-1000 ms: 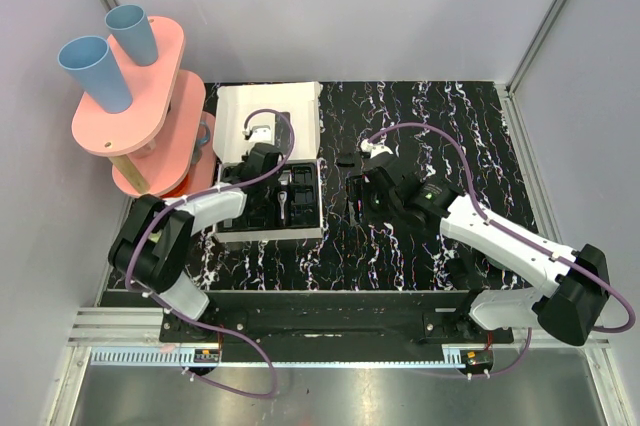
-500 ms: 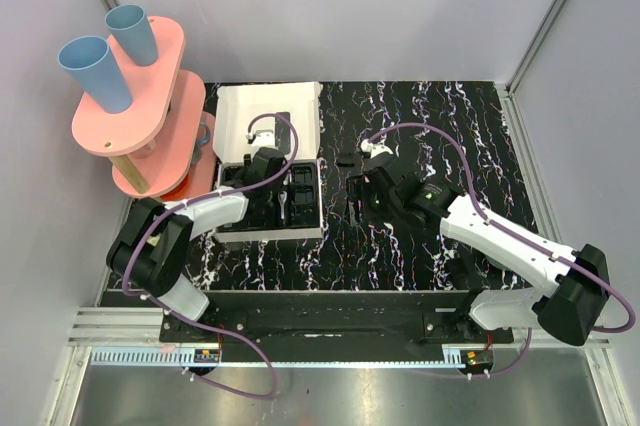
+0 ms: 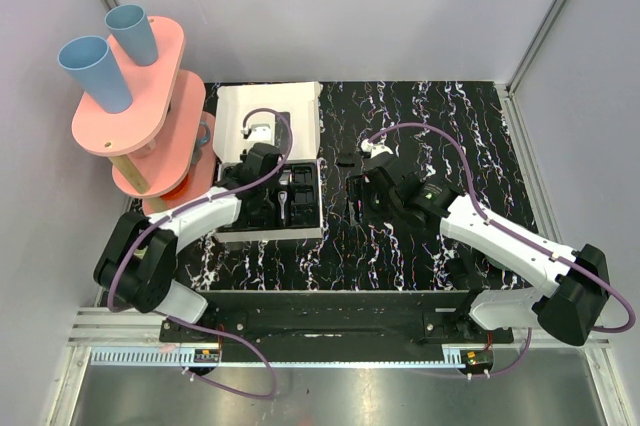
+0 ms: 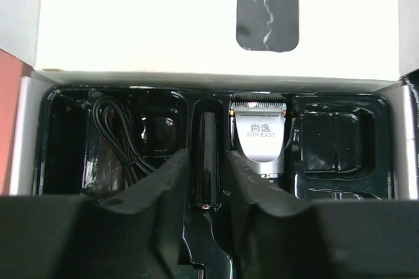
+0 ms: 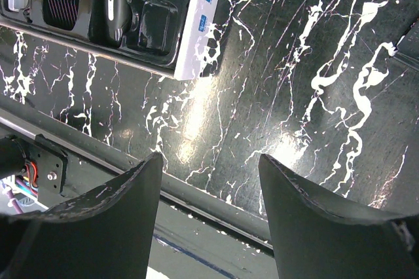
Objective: Sort the hair-cutting tools
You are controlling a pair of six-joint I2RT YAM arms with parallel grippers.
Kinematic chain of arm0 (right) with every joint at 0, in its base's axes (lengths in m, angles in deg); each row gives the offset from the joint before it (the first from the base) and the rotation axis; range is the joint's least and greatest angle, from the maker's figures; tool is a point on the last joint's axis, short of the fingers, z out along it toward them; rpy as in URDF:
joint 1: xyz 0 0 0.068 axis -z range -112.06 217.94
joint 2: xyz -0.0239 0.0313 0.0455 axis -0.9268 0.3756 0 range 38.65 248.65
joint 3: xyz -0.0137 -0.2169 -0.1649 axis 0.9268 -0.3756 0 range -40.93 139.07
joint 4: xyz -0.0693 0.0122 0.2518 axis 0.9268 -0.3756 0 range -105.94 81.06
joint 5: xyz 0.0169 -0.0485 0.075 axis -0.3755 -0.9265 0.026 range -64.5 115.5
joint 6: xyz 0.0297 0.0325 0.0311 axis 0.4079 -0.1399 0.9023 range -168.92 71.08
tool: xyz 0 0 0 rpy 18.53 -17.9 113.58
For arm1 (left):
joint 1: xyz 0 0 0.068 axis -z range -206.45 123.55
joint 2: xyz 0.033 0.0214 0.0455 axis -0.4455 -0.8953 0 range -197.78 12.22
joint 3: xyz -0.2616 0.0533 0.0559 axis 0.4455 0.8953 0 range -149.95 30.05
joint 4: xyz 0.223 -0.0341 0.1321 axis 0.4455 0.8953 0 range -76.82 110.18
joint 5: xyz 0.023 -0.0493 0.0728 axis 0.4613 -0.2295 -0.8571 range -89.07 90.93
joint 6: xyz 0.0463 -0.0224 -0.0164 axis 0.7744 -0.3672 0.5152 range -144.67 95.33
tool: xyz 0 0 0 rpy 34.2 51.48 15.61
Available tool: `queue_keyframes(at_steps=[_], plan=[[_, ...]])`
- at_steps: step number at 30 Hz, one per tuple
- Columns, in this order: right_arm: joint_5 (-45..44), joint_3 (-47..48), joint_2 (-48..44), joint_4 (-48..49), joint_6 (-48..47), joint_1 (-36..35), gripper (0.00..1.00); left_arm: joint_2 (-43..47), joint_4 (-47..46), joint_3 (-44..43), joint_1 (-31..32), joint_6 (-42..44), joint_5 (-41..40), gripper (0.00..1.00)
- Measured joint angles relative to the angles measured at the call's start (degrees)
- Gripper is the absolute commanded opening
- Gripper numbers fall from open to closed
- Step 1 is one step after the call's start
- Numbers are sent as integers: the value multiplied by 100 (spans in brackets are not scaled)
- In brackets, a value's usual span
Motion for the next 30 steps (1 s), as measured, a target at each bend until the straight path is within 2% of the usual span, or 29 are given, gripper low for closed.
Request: queue_keyframes(at_steps=[3,5,9,17,30], plan=[[2,0,0,-2,9,11,69,190,7,-59,0,-24,48,18],[0,0,0,-2,13,24,69,238,0,-109,0,-39,76,17],[0,0,0,-2,15,37,69,184,37,-170,-7,-37,68,8],[0,0,-2,-2,13,52,69,-323,289,-385,-57,-166,96,6],[0,0,0,-2,7,85,69,-487,315,-376,-57,-348,101,5]])
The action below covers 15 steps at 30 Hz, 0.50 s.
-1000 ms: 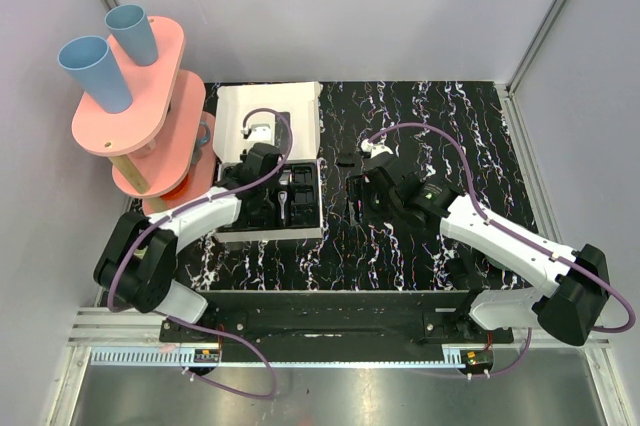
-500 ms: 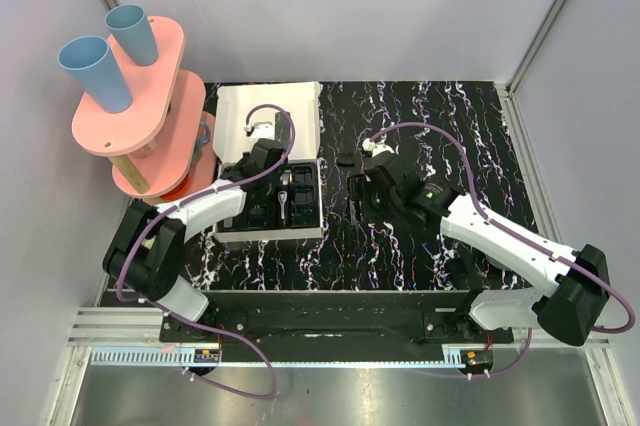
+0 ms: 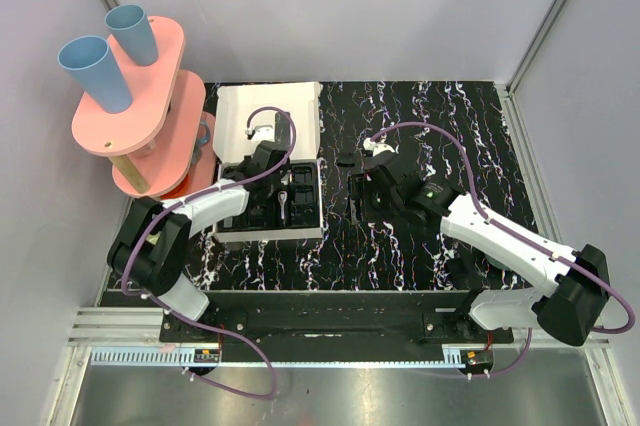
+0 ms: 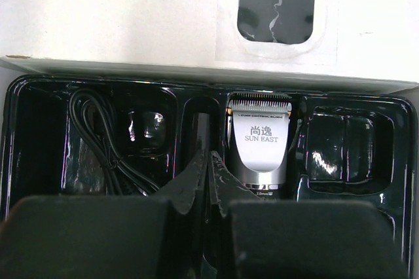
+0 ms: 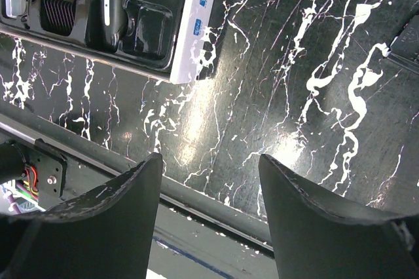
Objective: Sort the hair-cutting tools
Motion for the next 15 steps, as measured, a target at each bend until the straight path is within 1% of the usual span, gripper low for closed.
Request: queue_keyframes(at_steps=[15], plan=[[2,0,0,0,0,33,69,-20,-177,109,-20,-236,-9,5]])
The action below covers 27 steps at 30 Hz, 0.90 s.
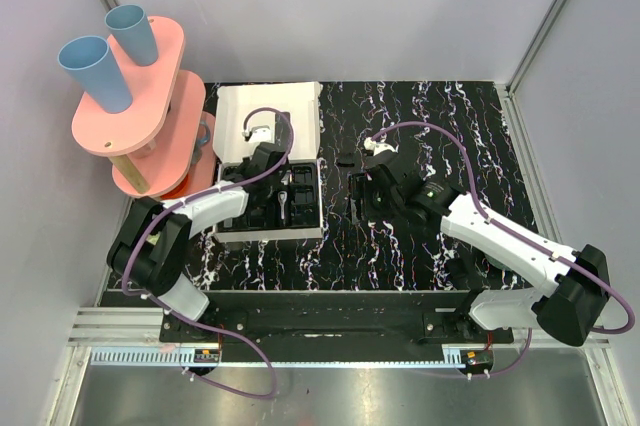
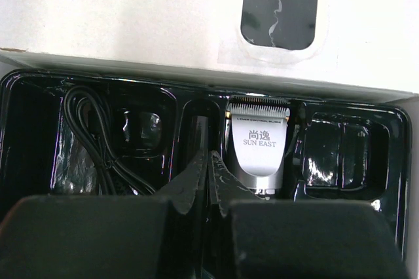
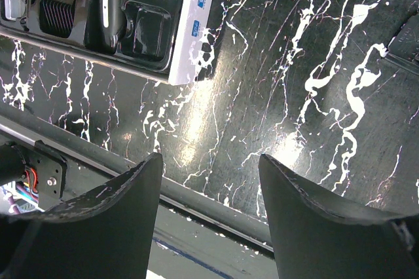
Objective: Sort the hair-cutting tools
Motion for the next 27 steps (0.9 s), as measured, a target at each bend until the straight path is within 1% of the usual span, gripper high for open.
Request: queue_keyframes(at_steps=[11,13,15,16,18,19,21,22,24,25,27], plan=[[2,-2,0,0,2,4,69,4,-396,284,-219,-315,142,5],[2,-2,0,0,2,4,69,4,-468,306,-243,-334,179,6],[2,-2,0,0,2,4,69,4,-494,310,-254,-332,205,9],[2,-2,0,-2,2,7,69,13,-494,310,-254,-323,214,14],[-2,-2,0,-9,2,17,69,61,-409,297,-264,-291,258,21],[-2,-2,0,-20,2,37,69,107,-332,297,-264,-256,278,30],[-9,0,0,-68,-4,98,69,267,-79,280,-267,-188,350,39],[-13,0,0,-109,-13,151,69,380,79,240,-267,-155,372,48],[-76,2,0,-188,-50,275,70,651,308,116,-269,-72,398,58],[-129,11,9,-243,-81,361,70,793,396,42,-269,-44,411,68],[-223,22,46,-321,-166,575,70,1163,525,-142,-269,28,448,76]])
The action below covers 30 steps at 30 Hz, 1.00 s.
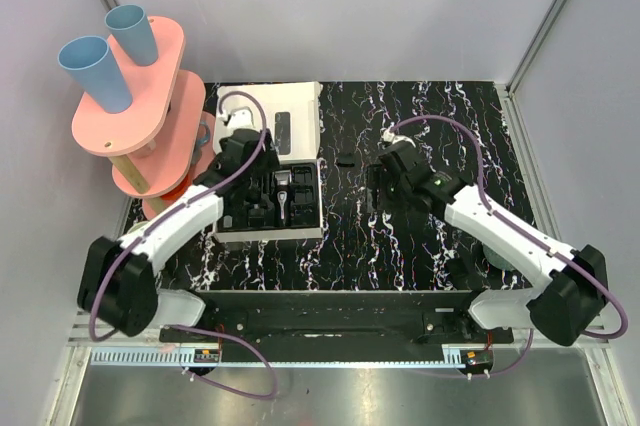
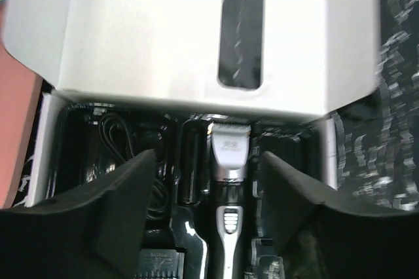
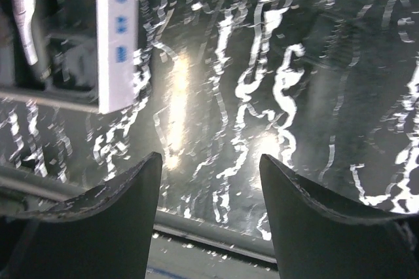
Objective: Sort the hair-cutting tools
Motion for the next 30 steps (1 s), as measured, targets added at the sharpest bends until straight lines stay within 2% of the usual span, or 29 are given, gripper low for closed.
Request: queue_keyframes(at_steps=[2,5,10,15,21,30], plan=[[-129,2,68,-68,-94,229,71,345,118,-166,0,26,0,89],[-275,-2,232,-170,-282,588,77,883,299,-264,0,20,-35,99],[-431,-17,800,-260,-431,966,84,1810,885,-262,0,28,-24,99],[-566,-9,1554,-293,-422,1128,85,2511,1871,-466,0,39,229,99],[-730,205,2361,-289,-323,1379,84,2975,2509,-870,0,387,824,99],[-745,730,2944,-61,-286,1587,84,3058,2859,-560,0,785,1191,99]])
